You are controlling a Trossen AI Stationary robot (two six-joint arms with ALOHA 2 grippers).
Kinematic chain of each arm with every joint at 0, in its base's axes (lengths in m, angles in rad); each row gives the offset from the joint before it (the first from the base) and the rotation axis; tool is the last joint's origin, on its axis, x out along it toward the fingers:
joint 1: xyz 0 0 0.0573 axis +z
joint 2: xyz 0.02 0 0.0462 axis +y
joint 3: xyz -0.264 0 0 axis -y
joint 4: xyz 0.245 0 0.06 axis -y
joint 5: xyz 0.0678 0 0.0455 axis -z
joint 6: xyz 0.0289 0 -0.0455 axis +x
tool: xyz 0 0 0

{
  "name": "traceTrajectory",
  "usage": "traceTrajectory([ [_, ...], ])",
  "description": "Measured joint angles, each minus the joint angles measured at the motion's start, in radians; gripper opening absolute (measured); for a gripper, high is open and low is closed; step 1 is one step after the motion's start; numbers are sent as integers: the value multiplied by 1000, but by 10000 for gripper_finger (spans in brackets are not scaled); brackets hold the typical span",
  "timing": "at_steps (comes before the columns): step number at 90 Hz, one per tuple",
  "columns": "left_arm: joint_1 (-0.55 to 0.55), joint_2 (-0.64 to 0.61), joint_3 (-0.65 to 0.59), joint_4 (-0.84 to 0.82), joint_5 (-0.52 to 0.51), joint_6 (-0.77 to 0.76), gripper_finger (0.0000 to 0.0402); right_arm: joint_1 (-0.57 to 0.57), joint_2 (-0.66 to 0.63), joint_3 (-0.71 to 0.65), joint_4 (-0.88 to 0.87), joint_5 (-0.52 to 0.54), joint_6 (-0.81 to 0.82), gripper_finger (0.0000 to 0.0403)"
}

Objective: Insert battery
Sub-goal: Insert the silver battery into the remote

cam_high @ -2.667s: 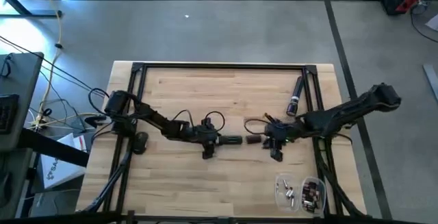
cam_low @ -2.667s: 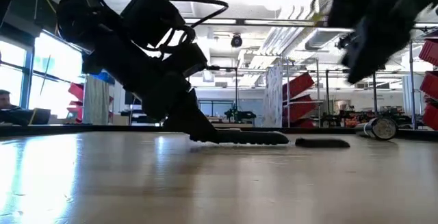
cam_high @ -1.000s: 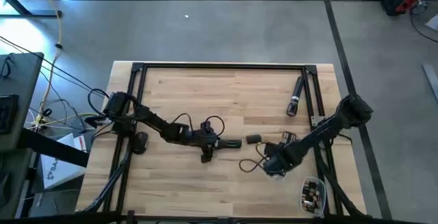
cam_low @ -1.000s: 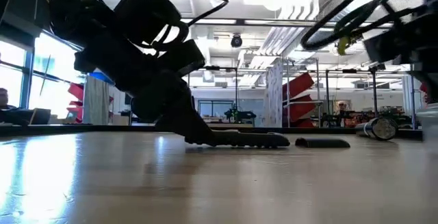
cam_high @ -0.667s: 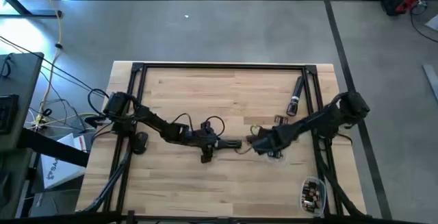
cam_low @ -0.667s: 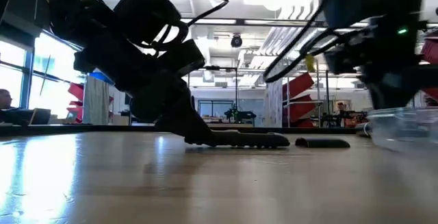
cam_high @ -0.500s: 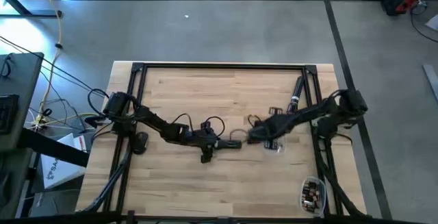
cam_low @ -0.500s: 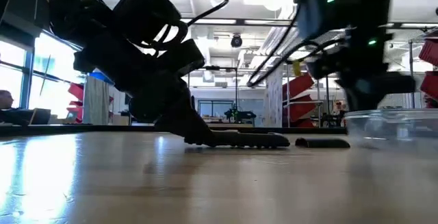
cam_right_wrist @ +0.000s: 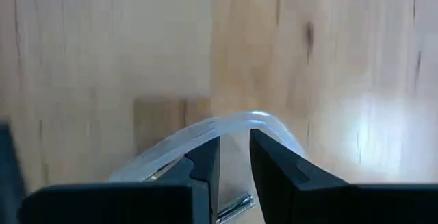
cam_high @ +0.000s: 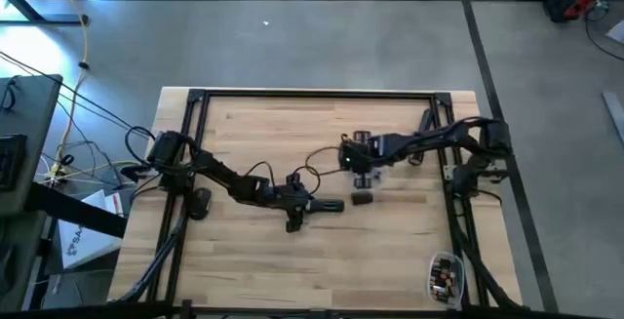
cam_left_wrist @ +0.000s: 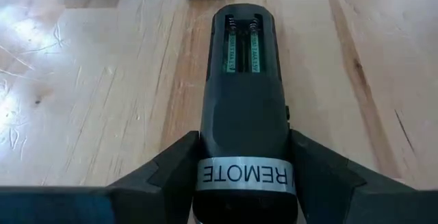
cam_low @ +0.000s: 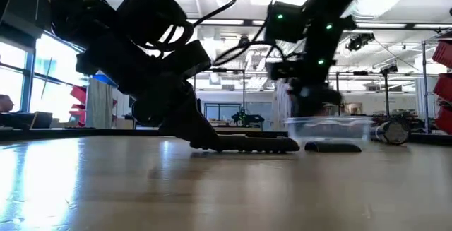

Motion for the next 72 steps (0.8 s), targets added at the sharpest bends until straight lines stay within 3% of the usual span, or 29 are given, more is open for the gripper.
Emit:
traceTrajectory([
  [29, 0, 0, 0, -1, -5, -7, 182, -26, 245, 270, 63, 1, -205, 50],
  [44, 0, 0, 0, 0, -8, -7, 182, -32, 313, 432, 57, -1, -265, 50],
  [72, 1, -17, 1, -37, 17, -33, 182, -66, 292, 579, -237, -189, -214, 56],
])
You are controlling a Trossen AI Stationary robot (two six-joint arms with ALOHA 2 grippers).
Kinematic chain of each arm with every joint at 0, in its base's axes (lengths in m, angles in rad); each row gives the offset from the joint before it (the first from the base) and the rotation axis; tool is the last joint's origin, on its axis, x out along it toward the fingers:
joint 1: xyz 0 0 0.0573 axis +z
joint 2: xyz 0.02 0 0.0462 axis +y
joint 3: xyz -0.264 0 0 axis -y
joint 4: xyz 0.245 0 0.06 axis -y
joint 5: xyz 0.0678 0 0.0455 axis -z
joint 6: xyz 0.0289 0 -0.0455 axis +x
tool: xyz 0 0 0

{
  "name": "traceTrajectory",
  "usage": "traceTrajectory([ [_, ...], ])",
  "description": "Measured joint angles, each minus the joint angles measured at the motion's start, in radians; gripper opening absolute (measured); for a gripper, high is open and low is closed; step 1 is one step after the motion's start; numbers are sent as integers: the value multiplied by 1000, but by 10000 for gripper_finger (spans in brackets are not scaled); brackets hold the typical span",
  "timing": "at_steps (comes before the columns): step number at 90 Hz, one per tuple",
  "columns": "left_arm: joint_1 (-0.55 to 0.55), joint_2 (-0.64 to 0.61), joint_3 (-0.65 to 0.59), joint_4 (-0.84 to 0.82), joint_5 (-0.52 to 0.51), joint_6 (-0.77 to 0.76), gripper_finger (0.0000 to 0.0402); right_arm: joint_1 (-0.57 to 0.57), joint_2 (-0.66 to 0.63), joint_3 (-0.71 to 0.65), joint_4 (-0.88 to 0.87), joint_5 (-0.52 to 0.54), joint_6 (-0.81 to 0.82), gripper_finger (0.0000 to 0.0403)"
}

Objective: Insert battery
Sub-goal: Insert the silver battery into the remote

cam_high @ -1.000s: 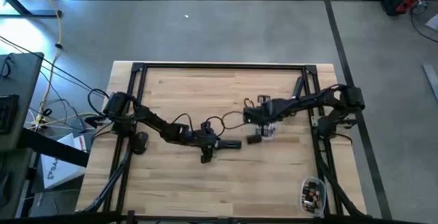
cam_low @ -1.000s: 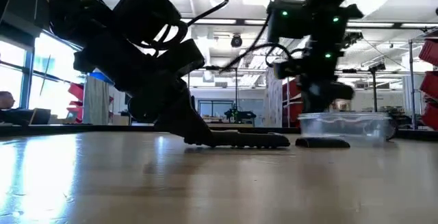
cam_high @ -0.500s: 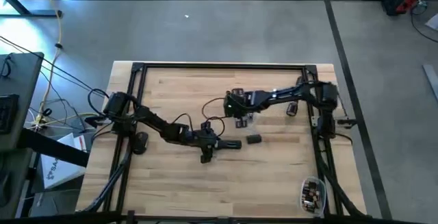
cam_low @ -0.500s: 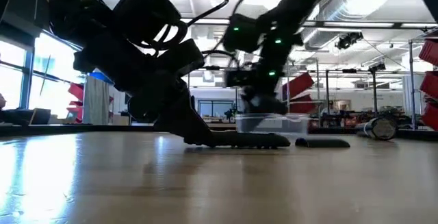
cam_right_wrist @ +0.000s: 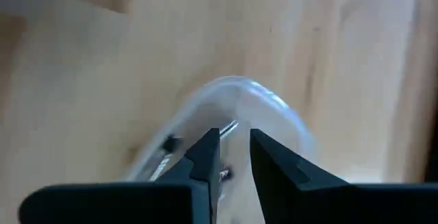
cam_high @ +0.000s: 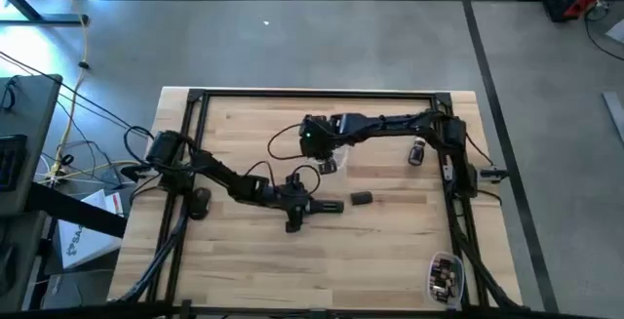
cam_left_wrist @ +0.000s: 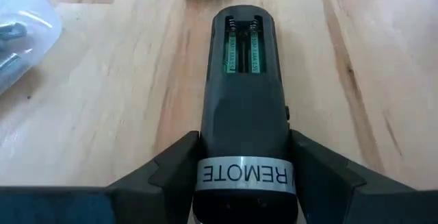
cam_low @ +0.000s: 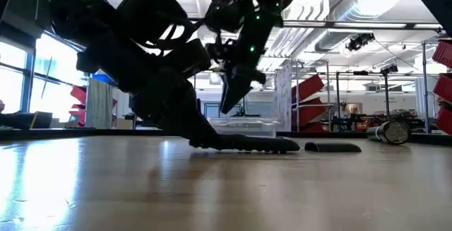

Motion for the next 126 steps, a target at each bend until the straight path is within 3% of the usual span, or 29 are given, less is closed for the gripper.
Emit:
traceTrajectory([
  [15, 14, -11, 0, -29, -9, 12, 182, -27, -4, -22, -116, -45, -31, 78],
  [45, 45, -10, 0, -31, 5, 39, 182, -97, -4, -45, -99, -67, 73, 85],
  [66, 50, -10, 0, -33, 2, 37, 182, -128, 0, -45, -28, -168, 361, 85],
  [76, 50, -10, 0, -31, 1, 37, 182, -121, 7, -45, 7, -194, 398, 85],
  [103, 50, -9, 0, -34, 0, 35, 182, -121, 36, -45, 21, -154, 441, 85],
  [126, 50, -9, 0, -38, 0, 35, 182, -112, 34, -45, -155, -151, 424, 85],
])
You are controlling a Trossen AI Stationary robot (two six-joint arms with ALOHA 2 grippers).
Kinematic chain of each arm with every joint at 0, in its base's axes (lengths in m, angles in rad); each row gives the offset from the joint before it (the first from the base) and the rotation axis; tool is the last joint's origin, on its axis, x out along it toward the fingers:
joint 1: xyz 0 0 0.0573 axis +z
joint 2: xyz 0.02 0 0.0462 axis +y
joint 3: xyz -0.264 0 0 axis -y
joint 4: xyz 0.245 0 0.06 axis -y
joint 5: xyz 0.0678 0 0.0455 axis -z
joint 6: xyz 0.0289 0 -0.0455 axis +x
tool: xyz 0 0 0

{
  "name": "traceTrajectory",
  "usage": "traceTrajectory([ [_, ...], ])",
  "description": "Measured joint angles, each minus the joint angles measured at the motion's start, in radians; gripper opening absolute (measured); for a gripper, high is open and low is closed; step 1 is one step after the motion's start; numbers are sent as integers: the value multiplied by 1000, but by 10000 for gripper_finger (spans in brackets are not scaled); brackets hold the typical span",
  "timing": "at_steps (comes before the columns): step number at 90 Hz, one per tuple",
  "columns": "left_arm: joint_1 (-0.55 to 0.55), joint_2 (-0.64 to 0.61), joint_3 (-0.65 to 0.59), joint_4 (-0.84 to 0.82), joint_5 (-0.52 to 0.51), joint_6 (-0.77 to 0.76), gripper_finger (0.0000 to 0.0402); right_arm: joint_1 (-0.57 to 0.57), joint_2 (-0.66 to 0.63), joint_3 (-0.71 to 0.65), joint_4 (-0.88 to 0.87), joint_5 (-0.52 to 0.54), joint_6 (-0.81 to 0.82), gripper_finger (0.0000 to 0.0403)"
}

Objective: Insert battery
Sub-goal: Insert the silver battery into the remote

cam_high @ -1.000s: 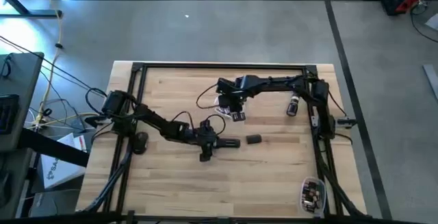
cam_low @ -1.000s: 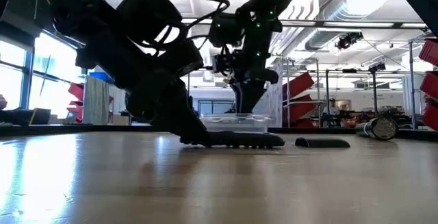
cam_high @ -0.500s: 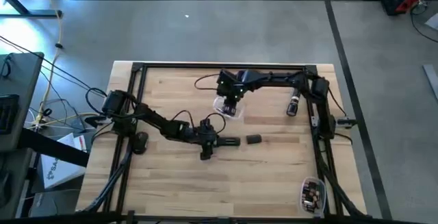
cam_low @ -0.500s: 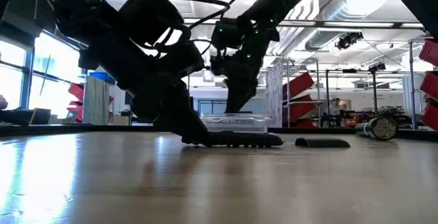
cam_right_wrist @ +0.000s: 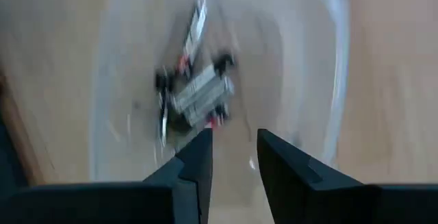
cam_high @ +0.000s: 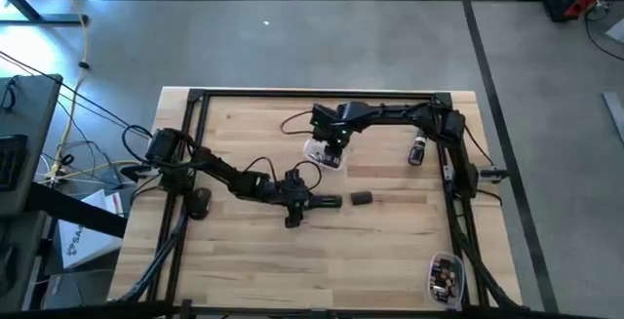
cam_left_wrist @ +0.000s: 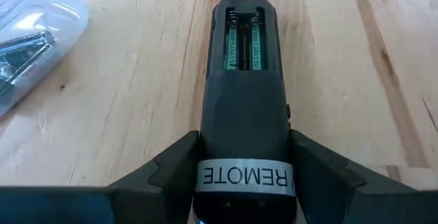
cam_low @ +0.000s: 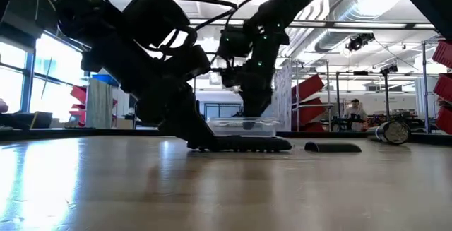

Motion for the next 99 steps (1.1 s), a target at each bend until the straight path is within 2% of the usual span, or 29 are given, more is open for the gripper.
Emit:
traceTrajectory([
  [18, 0, 0, 0, -5, 0, 0, 182, 47, -3, 0, -109, 10, -11, 85],
  [32, 0, 0, 0, -5, 0, 4, 182, 59, -3, 0, -153, 142, -56, 84],
  [55, 0, 0, 0, -7, 0, 8, 182, -5, -3, 0, -179, 360, -137, 84],
  [60, 0, 0, 0, -7, 0, 10, 182, -20, -3, 0, -164, 347, -146, 84],
  [85, 0, 0, 0, -8, -7, 10, 182, -41, -3, 0, -31, 135, -190, 84],
  [99, 0, 0, 0, -8, -8, 10, 182, -43, 0, 0, -9, 106, -216, 84],
])
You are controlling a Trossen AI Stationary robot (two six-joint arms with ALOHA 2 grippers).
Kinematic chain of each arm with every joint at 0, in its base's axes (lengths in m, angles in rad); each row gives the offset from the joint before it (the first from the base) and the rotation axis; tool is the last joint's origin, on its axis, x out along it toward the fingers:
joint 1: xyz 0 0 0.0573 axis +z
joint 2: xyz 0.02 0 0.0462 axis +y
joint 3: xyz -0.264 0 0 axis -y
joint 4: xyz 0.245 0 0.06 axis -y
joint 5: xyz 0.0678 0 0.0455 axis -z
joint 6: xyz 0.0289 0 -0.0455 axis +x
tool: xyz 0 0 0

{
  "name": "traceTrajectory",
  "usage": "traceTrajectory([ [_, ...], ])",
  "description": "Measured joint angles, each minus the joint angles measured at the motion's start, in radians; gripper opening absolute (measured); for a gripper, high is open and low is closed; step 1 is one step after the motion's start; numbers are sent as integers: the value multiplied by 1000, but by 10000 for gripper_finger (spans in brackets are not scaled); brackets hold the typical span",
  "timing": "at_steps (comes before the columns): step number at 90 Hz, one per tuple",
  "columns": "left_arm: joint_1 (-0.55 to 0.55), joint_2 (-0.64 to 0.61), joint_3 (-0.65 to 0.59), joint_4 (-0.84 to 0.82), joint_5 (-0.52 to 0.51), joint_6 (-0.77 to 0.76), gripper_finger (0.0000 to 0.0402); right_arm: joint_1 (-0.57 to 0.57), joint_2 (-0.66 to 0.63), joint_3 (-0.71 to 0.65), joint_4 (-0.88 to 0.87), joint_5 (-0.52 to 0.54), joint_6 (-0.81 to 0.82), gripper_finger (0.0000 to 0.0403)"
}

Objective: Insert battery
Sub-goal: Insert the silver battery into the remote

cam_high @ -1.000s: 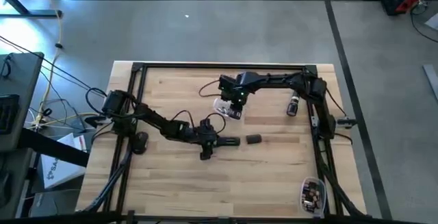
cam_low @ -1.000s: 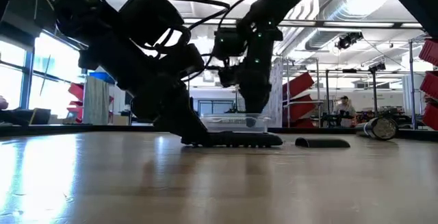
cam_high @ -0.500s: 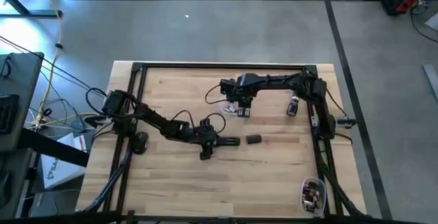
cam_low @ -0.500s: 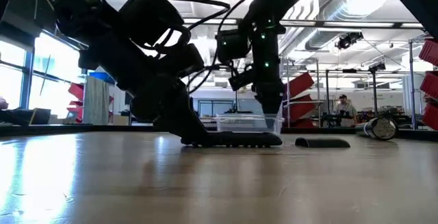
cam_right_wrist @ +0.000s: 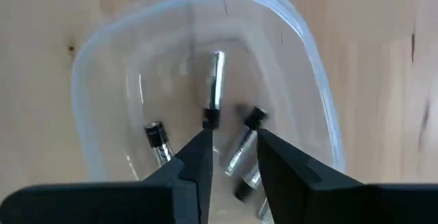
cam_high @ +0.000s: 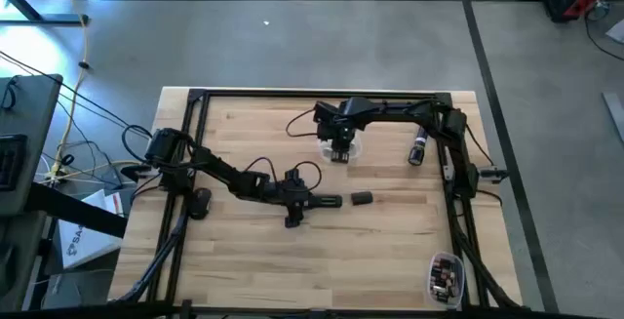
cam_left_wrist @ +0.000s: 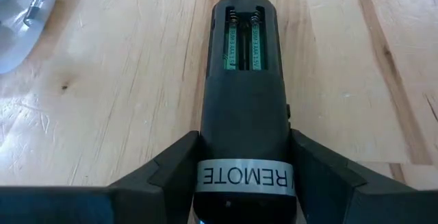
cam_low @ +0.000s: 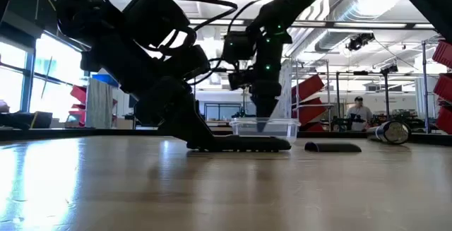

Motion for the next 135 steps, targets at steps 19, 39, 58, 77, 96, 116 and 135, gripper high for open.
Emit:
traceTrajectory([
  [19, 0, 0, 0, 0, -1, 1, 182, -27, 1, 0, 11, 22, 4, 84],
  [39, 0, 0, 0, -2, -1, 1, 182, -39, 17, 0, 28, 5, 27, 84],
  [58, 0, 0, 0, -4, -2, 0, 182, -39, 66, 2, 39, 19, 58, 84],
  [77, 0, 0, 0, -7, -2, -1, 182, -33, 84, 6, 44, 50, 76, 84],
  [96, 0, 0, 0, -8, -2, -1, 182, -27, 86, 5, 29, 44, 65, 63],
  [116, 0, 0, 0, -8, -2, -1, 182, -26, 88, 4, 32, 40, 53, 6],
  [135, -1, 0, 0, -8, -3, -10, 182, -4, 46, -4, 42, 52, 57, 2],
])
